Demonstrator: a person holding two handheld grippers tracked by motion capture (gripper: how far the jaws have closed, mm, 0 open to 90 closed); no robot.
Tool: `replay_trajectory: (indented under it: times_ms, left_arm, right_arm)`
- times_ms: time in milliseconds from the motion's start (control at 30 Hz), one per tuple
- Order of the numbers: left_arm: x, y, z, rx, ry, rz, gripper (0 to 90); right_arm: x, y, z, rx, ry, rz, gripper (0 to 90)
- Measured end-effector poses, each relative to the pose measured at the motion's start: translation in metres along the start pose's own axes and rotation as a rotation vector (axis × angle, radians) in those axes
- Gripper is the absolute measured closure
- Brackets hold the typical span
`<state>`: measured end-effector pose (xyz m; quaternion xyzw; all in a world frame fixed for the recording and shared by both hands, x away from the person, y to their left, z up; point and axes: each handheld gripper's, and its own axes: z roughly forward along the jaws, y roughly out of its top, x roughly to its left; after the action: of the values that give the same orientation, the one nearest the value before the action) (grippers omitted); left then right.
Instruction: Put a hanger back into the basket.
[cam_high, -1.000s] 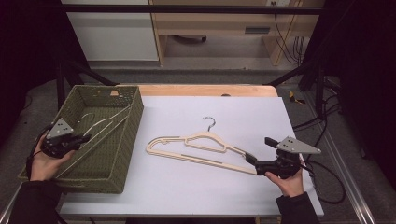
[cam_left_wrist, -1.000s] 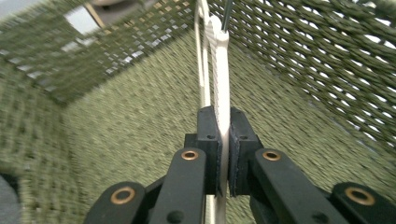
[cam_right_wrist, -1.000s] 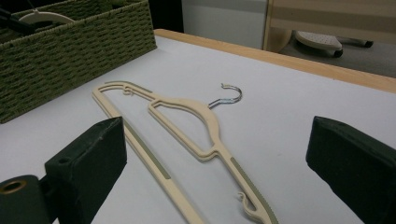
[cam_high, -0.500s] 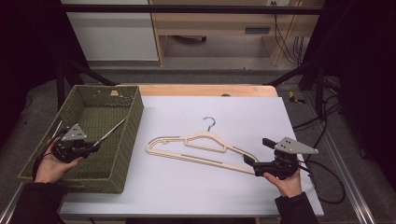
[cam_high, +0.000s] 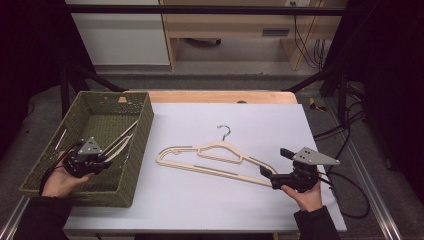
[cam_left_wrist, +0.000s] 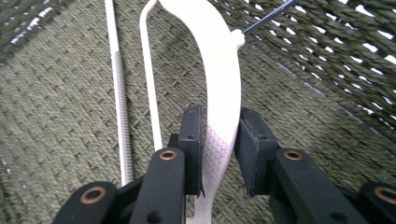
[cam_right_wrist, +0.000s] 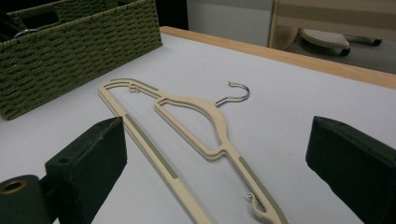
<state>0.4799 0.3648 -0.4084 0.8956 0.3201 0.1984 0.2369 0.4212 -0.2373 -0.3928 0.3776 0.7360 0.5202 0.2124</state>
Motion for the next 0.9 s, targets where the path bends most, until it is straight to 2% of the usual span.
replay_trajectory:
  times_ms: [167,300,333,367,400,433,467,500,533,567,600,633,667,700,767,800,833,900]
  left_arm:
    - [0.001,0.001,-0.001,0.0,-0.006,-0.006,70.8]
    - [0.001,0.002,-0.006,-0.036,-0.001,-0.008,65.5]
    - [0.002,0.003,-0.011,-0.081,0.005,-0.032,59.4]
    - [0.002,0.003,-0.011,-0.081,0.005,-0.032,54.1]
    - [0.002,0.004,-0.014,-0.108,0.015,-0.051,54.1]
    - [0.002,0.006,-0.017,-0.138,0.024,-0.065,49.5]
    - [0.002,0.007,-0.021,-0.161,0.037,-0.064,40.5]
    - [0.002,0.008,-0.024,-0.182,0.045,-0.074,40.5]
    - [0.001,0.01,-0.029,-0.219,0.051,-0.094,35.8]
    - [0.0,0.014,-0.037,-0.25,0.055,-0.096,29.8]
    - [-0.003,0.016,-0.04,-0.29,0.056,-0.12,27.4]
    - [-0.003,0.016,-0.04,-0.29,0.056,-0.12,24.8]
    - [-0.006,0.021,-0.049,-0.34,0.057,-0.136,23.0]
    - [-0.006,0.021,-0.049,-0.34,0.057,-0.136,21.3]
    - [-0.01,0.026,-0.057,-0.385,0.054,-0.152,16.9]
    - [-0.015,0.032,-0.063,-0.444,0.035,-0.168,15.6]
    - [-0.015,0.032,-0.063,-0.444,0.035,-0.168,14.8]
    - [-0.023,0.039,-0.069,-0.495,0.018,-0.174,14.5]
  right_arm:
    - [0.0,0.0,0.0,0.0,0.001,-0.001,5.7]
    - [0.001,0.0,0.001,0.0,0.002,-0.001,5.7]
    - [0.001,0.001,0.001,0.001,0.003,-0.001,5.8]
    - [0.001,0.001,0.001,0.001,0.003,-0.001,5.8]
    - [0.0,0.001,0.001,0.003,0.003,-0.005,5.9]
    - [0.0,0.001,0.001,0.003,0.005,-0.008,6.0]
    - [0.0,0.001,0.001,-0.004,0.001,0.0,6.6]
    - [0.0,0.001,0.001,-0.004,0.001,0.0,6.6]
    - [0.0,0.001,0.001,-0.007,0.003,-0.002,6.8]
    - [-0.001,0.001,0.001,-0.007,0.004,-0.002,7.0]
    - [-0.001,0.001,0.002,-0.003,0.009,-0.003,7.0]
    - [-0.001,0.001,0.002,-0.003,0.009,-0.003,7.0]
    - [0.0,0.002,0.004,0.002,0.007,0.001,7.0]
    - [0.0,0.002,0.004,0.002,0.007,0.001,7.0]
    - [-0.001,0.002,0.006,0.01,0.011,-0.007,7.0]
    - [-0.001,0.002,0.007,0.012,0.012,0.0,7.0]
    - [-0.002,0.002,0.008,0.016,0.013,-0.008,7.0]
    - [-0.002,0.003,0.009,0.014,0.011,-0.007,7.1]
